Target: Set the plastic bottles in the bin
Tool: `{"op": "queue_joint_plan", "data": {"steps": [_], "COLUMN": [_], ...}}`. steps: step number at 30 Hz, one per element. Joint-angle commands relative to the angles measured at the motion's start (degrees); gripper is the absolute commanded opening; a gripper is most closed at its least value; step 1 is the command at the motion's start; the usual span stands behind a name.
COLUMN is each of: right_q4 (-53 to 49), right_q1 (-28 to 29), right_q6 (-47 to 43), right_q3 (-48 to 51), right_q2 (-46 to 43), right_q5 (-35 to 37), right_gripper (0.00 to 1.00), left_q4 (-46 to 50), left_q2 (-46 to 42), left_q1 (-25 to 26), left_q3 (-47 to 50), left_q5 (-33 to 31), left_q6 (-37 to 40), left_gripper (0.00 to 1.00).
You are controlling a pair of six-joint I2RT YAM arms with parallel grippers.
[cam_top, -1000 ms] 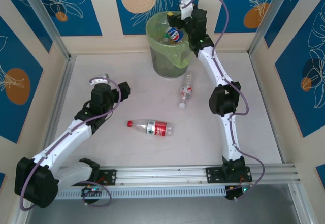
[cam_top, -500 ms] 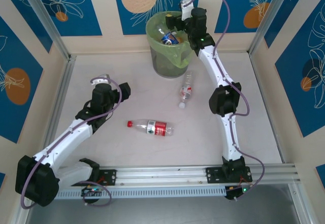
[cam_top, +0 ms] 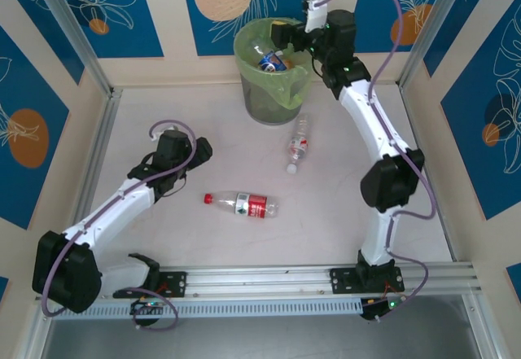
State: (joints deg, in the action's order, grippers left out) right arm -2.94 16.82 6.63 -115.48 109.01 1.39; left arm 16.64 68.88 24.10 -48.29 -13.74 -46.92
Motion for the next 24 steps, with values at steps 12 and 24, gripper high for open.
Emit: {"op": "queue_joint_plan", "data": {"steps": [12,24], "right_q4": [-1.5,-8.4], "right_q1": [0.5,0.6], "right_q6": [14.4,21.0], "right_q3": [41.4,63.3], "right_q2": [-32.8,-49.8], "right_q5": [-2.7,1.0], "right_gripper": [1.00,0.99], "left_q4": [13.3,14.0], "left_q2": [2.5,4.7], "left_q1": [14.8,22.0], "left_q3": [-4.6,-5.0], "left_q5": [-6.2,-7.4], "left_q6": [-24.6,-37.9], "left_gripper": [1.00,1.00]}}
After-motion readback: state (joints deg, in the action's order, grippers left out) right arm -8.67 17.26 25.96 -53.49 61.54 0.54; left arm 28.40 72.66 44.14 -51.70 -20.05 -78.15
